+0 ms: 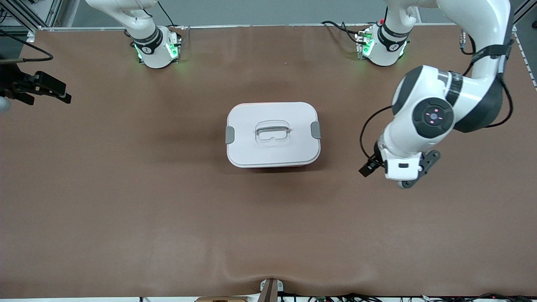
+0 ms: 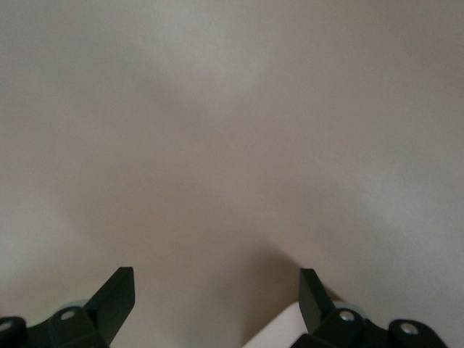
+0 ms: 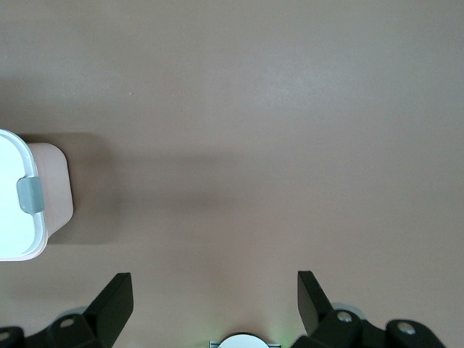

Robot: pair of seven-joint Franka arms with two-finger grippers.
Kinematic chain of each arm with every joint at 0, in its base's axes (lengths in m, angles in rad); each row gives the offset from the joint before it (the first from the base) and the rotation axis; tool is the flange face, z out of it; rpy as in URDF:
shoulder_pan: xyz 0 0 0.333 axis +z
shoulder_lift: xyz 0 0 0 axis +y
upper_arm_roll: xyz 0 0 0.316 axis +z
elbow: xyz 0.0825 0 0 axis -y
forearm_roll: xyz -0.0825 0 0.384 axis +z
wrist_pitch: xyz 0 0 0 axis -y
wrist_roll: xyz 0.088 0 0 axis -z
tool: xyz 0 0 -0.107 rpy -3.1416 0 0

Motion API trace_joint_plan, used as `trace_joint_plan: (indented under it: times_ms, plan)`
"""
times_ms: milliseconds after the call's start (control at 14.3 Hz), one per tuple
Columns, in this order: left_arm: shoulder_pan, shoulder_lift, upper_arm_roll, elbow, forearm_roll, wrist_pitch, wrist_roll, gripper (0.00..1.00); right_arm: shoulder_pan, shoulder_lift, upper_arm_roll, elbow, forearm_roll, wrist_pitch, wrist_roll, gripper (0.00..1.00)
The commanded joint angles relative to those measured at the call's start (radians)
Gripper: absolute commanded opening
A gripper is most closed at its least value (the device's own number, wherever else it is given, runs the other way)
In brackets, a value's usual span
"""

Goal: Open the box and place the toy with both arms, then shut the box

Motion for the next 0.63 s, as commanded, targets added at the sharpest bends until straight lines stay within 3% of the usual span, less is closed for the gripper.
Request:
trace_joint_plan:
  times_ms: [0,559]
  plan:
    - [0.05,-0.038,-0.015,-0.015,-0.02,-0.011,0.099,1.0,-0.009,0.005,0.003,0.016,0.0,-0.009,0.009,1.0]
    - [0.119,-0.194,0.002,-0.011,-0.017,-0.076,0.392,1.0,-0.01,0.005,0.003,0.016,0.0,-0.009,0.009,1.0]
